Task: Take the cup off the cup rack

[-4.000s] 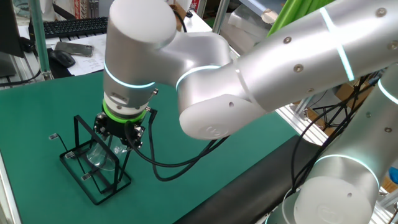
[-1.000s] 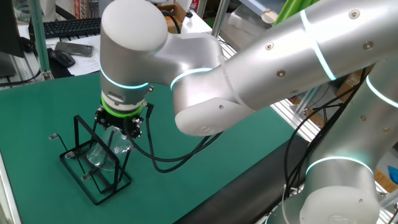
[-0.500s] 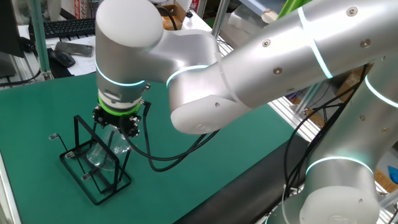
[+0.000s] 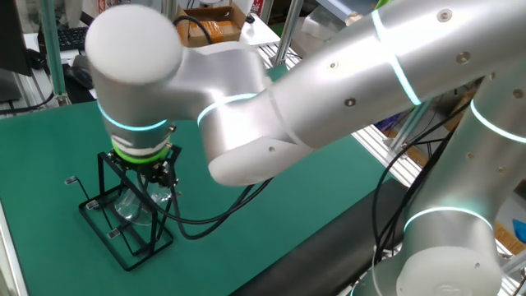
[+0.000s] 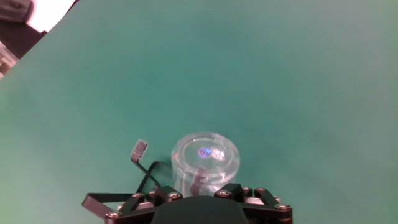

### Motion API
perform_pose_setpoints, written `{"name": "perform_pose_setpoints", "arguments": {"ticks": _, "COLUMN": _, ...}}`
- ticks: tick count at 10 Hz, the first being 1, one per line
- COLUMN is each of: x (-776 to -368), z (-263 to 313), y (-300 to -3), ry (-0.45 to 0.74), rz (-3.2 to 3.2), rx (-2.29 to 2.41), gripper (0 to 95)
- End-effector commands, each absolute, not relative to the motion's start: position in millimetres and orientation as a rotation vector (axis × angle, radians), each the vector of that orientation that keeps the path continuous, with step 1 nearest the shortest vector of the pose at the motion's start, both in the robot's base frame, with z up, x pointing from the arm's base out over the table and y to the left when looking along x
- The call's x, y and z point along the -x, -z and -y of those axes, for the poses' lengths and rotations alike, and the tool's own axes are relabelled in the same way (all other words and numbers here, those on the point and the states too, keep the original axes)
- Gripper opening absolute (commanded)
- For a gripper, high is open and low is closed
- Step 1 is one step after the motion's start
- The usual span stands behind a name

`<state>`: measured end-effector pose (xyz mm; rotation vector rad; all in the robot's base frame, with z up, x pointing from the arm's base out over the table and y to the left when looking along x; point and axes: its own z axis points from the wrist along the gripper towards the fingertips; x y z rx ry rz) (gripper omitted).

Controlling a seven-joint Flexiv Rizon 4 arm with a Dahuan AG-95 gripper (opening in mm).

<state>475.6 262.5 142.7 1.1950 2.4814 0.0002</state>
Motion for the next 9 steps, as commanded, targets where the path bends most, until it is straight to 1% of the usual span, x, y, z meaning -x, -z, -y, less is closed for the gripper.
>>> {"name": "perform_pose_setpoints", "arguments": {"ticks": 1, "x": -478.8, "z": -255.7, "y": -143.5, "ry": -0.021, "rz": -2.482, "rx": -1.167, "gripper": 76.0}}
{"name": "perform_pose_setpoints", "arguments": {"ticks": 9, "x": -478.9, "z": -258.8, "y": -128.2, "ry": -0.004, "rz": -2.459, "rx": -1.101, "gripper": 76.0}}
